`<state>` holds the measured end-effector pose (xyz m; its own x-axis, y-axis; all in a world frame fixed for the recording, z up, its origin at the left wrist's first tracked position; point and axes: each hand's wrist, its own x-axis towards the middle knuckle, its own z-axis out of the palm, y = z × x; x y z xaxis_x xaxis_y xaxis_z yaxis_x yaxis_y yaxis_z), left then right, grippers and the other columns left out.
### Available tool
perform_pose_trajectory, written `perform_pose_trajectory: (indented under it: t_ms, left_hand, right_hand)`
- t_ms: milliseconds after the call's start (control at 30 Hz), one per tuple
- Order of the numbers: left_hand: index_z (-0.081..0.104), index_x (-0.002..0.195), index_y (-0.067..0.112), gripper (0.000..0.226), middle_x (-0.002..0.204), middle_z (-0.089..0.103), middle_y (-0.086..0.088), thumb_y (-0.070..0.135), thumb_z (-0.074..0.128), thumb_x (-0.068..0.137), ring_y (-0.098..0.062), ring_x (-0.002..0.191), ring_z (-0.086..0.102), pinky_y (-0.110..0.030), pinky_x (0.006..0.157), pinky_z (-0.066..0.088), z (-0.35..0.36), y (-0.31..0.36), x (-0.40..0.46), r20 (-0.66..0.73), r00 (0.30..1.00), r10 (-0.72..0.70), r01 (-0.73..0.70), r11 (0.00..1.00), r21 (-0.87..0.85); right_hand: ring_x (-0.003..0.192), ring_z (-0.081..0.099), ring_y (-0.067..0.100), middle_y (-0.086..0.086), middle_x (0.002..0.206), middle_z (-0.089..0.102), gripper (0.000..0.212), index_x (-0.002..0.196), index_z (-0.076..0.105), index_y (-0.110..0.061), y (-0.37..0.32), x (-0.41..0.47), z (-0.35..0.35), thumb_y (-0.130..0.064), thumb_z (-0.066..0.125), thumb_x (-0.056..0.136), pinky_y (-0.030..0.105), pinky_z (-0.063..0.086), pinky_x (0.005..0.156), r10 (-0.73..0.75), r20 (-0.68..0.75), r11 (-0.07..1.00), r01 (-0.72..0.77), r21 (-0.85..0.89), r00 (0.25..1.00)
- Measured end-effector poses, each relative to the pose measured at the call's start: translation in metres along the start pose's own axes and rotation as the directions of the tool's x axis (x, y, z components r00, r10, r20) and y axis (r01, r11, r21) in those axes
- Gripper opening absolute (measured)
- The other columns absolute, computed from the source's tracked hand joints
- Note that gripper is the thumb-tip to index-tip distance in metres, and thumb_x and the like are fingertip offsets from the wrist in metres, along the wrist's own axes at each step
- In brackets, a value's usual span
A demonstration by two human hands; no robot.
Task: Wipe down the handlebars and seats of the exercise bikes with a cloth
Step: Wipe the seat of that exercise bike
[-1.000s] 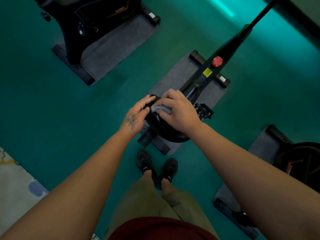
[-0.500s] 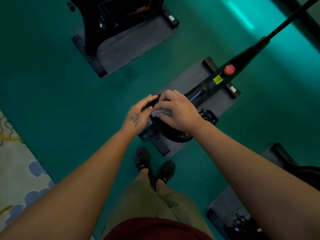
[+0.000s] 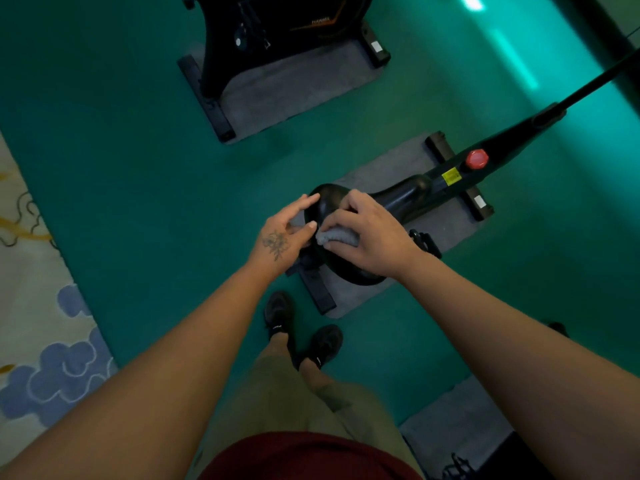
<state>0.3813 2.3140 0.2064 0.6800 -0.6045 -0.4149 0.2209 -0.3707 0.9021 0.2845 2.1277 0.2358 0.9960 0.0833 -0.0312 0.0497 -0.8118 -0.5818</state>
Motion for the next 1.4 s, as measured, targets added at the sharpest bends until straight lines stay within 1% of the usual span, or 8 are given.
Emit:
perform_pose_trajectory:
  t_ms: [67, 267, 500, 600, 867, 1033, 1167, 1400]
  left_hand:
    - [0.060, 0.142, 0.029, 0.060, 0.164, 0.045, -0.002, -0.011, 0.061, 0.098, -0.019, 0.109, 0.064, -0.030, 0.095, 0.061, -0.002, 0.001, -0.002, -0.007, 1.000, -0.010, 0.010, 1.000, -0.020]
    - [0.064, 0.134, 0.041, 0.055, 0.162, 0.047, 0.003, -0.002, 0.069, 0.099, -0.022, 0.097, 0.064, -0.048, 0.103, 0.058, -0.001, -0.005, -0.006, -0.009, 1.000, -0.015, 0.014, 0.999, -0.045]
    - [0.064, 0.138, 0.036, 0.051, 0.164, 0.045, 0.006, 0.003, 0.070, 0.100, -0.021, 0.093, 0.063, -0.033, 0.093, 0.062, 0.004, -0.011, -0.007, -0.048, 0.999, 0.007, -0.010, 0.999, -0.051]
    - [0.062, 0.144, 0.032, 0.051, 0.164, 0.045, 0.005, 0.003, 0.067, 0.102, -0.022, 0.093, 0.064, -0.040, 0.094, 0.063, 0.006, -0.010, -0.008, -0.060, 0.998, -0.001, -0.001, 0.999, -0.034]
    - [0.059, 0.149, 0.030, 0.052, 0.163, 0.046, 0.002, 0.005, 0.065, 0.103, 0.001, 0.084, 0.068, -0.037, 0.085, 0.066, 0.012, 0.001, -0.014, -0.096, 0.995, 0.010, -0.002, 0.996, 0.087]
    - [0.061, 0.147, 0.032, 0.052, 0.155, 0.057, 0.004, 0.011, 0.067, 0.100, -0.018, 0.130, 0.063, -0.043, 0.114, 0.050, 0.013, -0.002, -0.012, -0.130, 0.989, 0.078, -0.037, 0.956, 0.292]
    - [0.069, 0.138, 0.028, 0.044, 0.154, 0.057, -0.005, 0.028, 0.071, 0.094, -0.028, 0.143, 0.048, -0.035, 0.124, 0.031, 0.019, 0.003, -0.016, -0.104, 0.950, 0.293, -0.180, 0.791, 0.585]
    - [0.072, 0.133, 0.024, 0.041, 0.160, 0.047, -0.013, 0.032, 0.078, 0.093, -0.035, 0.151, 0.036, -0.044, 0.126, 0.030, 0.028, 0.015, -0.009, 0.158, 0.902, 0.401, -0.382, 0.572, 0.726]
  right_hand:
    - [0.095, 0.050, 0.025, 0.002, 0.103, 0.044, 0.028, 0.112, 0.071, -0.022, -0.005, 0.012, 0.003, -0.042, 0.073, 0.093, 0.045, 0.046, 0.081, -0.019, -0.015, 1.000, 0.018, -0.017, 1.000]
    - [0.092, 0.047, 0.025, 0.003, 0.100, 0.042, 0.018, 0.105, 0.076, -0.025, 0.000, -0.002, 0.001, -0.034, 0.071, 0.091, 0.045, 0.044, 0.081, -0.068, 0.027, 0.995, 0.070, -0.075, 0.997]
    - [0.091, 0.046, 0.023, 0.002, 0.099, 0.042, 0.018, 0.107, 0.077, -0.031, 0.011, -0.050, 0.002, -0.031, 0.073, 0.089, 0.043, 0.043, 0.080, -0.061, 0.040, 0.996, 0.064, -0.059, 0.997]
    - [0.088, 0.047, 0.025, 0.004, 0.097, 0.043, 0.015, 0.102, 0.077, -0.027, 0.006, -0.040, 0.006, -0.030, 0.074, 0.088, 0.045, 0.044, 0.078, -0.069, 0.002, 0.994, 0.069, -0.085, 0.998]
    - [0.090, 0.048, 0.026, 0.003, 0.098, 0.043, 0.019, 0.103, 0.074, -0.025, -0.002, -0.028, 0.019, -0.034, 0.073, 0.086, 0.047, 0.045, 0.080, -0.009, -0.110, 0.997, 0.001, -0.073, 0.994]
    - [0.092, 0.049, 0.026, 0.004, 0.099, 0.044, 0.021, 0.105, 0.075, -0.022, 0.006, -0.080, 0.035, -0.025, 0.076, 0.085, 0.045, 0.045, 0.080, 0.129, -0.191, 0.992, -0.129, 0.008, 0.973]
    - [0.096, 0.056, 0.019, -0.001, 0.104, 0.046, 0.021, 0.106, 0.072, -0.029, -0.004, -0.111, 0.057, -0.026, 0.077, 0.086, 0.045, 0.053, 0.081, 0.439, -0.248, 0.877, -0.352, 0.327, 0.864]
    - [0.098, 0.060, 0.012, -0.008, 0.110, 0.047, 0.016, 0.101, 0.064, -0.042, -0.013, -0.074, 0.050, -0.038, 0.075, 0.091, 0.045, 0.056, 0.088, 0.775, -0.339, 0.603, -0.467, 0.647, 0.533]
